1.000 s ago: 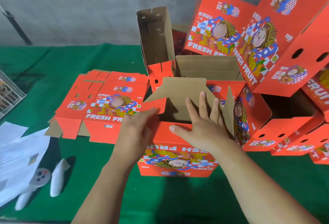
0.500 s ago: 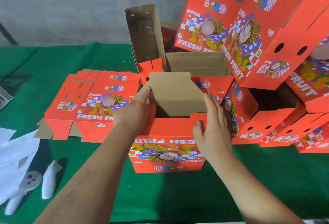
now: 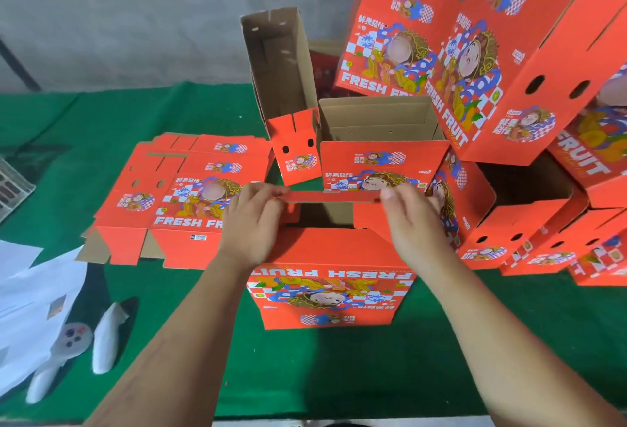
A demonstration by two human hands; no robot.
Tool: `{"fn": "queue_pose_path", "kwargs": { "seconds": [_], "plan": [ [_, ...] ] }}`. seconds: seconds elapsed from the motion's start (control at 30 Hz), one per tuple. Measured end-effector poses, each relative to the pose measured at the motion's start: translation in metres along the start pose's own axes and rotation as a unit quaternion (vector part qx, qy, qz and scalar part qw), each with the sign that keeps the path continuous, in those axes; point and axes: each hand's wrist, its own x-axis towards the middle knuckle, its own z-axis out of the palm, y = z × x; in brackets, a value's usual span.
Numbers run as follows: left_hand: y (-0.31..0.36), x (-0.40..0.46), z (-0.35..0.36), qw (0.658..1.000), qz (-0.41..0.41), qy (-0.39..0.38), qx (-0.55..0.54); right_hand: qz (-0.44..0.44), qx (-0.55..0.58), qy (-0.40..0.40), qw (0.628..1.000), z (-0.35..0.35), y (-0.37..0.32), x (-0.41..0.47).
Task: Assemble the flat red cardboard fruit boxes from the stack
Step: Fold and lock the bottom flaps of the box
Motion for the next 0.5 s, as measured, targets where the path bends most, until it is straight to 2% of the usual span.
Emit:
{"fn": "queue_pose_path", "kwargs": {
  "seconds": [0.07,0.1,0.13,0.23,0.33,0.4,0.47,0.5],
  "plan": [
    [0.001,-0.002,-0.005,0.995,-0.039,-0.001,-0.095,0.066,0.089,0.0,0.994,0.001,-0.007,0.009],
    [0.001,-0.003,-0.006,0.99,-0.055,-0.003,-0.127,0.079,0.077,-0.036,0.993,0.002,-0.007,0.011],
    [0.0,-0.003,-0.007,0.991,-0.055,-0.008,-0.124,0.079,0.039,-0.08,0.993,0.004,-0.006,0.013],
    [-0.003,-0.003,-0.002,0.995,-0.054,-0.077,0.013,0.02,-0.124,-0.178,0.976,0.007,0.003,0.019],
    [0.003,-0.003,0.005,0.984,-0.104,-0.093,0.11,0.024,-0.234,-0.154,0.96,0.018,0.001,0.019],
    [0.007,-0.005,0.011,0.975,-0.102,-0.092,0.177,0.026,-0.31,-0.135,0.941,0.026,-0.001,0.016],
    [0.006,-0.007,0.011,0.979,-0.083,-0.081,0.166,0.017,-0.295,-0.134,0.946,0.027,0.003,0.015],
    [0.002,-0.009,0.01,0.987,-0.078,-0.068,0.124,0.022,-0.231,-0.128,0.964,0.025,0.004,0.015]
  ]
}}
